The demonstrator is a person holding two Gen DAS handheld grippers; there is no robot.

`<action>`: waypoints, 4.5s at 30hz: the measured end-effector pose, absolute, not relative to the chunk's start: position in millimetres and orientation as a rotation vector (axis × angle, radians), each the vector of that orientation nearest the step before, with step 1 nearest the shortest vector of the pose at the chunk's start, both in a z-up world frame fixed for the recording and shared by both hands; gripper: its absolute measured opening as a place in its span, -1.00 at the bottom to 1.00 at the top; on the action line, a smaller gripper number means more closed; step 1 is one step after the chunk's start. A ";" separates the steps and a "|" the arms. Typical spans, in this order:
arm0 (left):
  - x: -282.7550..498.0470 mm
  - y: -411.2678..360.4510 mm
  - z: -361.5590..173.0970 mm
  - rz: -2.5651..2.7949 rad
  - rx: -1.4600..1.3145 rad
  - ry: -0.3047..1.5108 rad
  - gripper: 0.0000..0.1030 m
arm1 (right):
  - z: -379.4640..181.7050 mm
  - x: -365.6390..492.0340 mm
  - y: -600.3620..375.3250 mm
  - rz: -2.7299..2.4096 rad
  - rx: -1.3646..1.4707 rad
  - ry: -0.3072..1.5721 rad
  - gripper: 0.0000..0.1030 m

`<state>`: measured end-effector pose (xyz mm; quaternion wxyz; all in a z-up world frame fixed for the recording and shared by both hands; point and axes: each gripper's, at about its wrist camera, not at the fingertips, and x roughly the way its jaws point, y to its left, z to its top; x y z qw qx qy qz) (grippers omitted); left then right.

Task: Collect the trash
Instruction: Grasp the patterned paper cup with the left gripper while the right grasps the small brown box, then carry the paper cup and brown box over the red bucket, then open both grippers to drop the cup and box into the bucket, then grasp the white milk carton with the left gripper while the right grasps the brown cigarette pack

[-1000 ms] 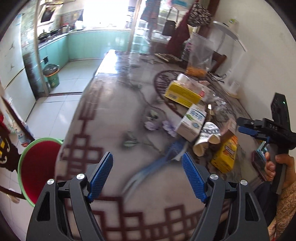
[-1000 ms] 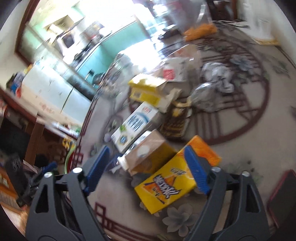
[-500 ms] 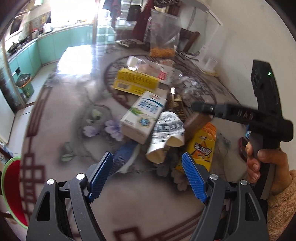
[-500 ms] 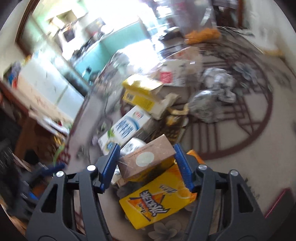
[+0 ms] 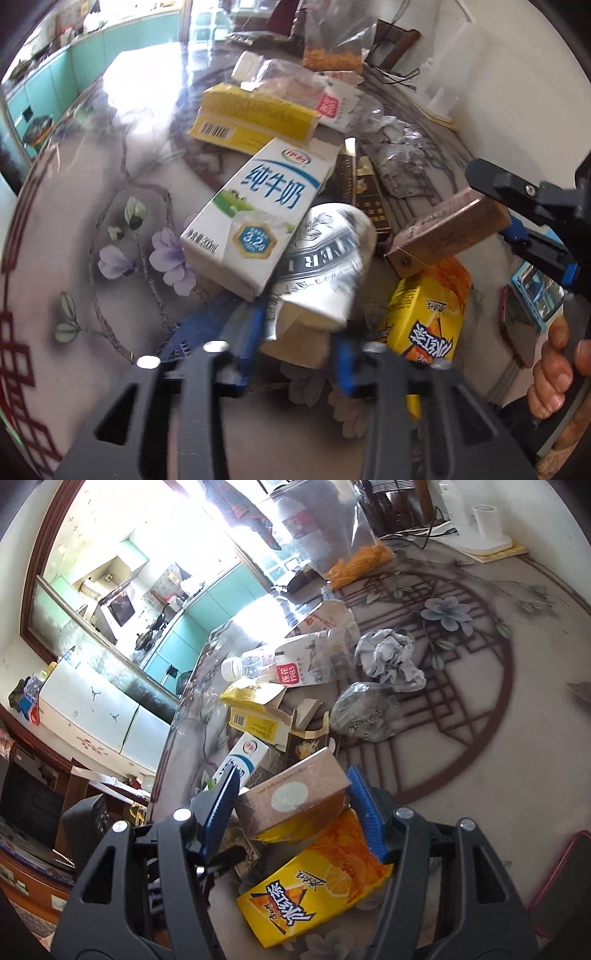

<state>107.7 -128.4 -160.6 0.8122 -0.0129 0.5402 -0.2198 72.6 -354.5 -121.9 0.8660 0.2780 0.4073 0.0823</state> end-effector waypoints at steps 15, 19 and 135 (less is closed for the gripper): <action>67.2 -62.2 -117.6 -0.469 -0.093 1.049 -0.75 | -114.0 62.3 -347.1 0.178 0.552 0.823 0.15; 50.2 -33.8 -98.5 -0.451 -0.118 0.996 -0.75 | -98.4 53.9 -340.1 0.175 0.527 0.797 0.15; 51.1 56.8 -81.2 -0.238 -0.110 0.938 0.15 | -155.4 133.6 -321.3 0.046 0.435 1.046 0.60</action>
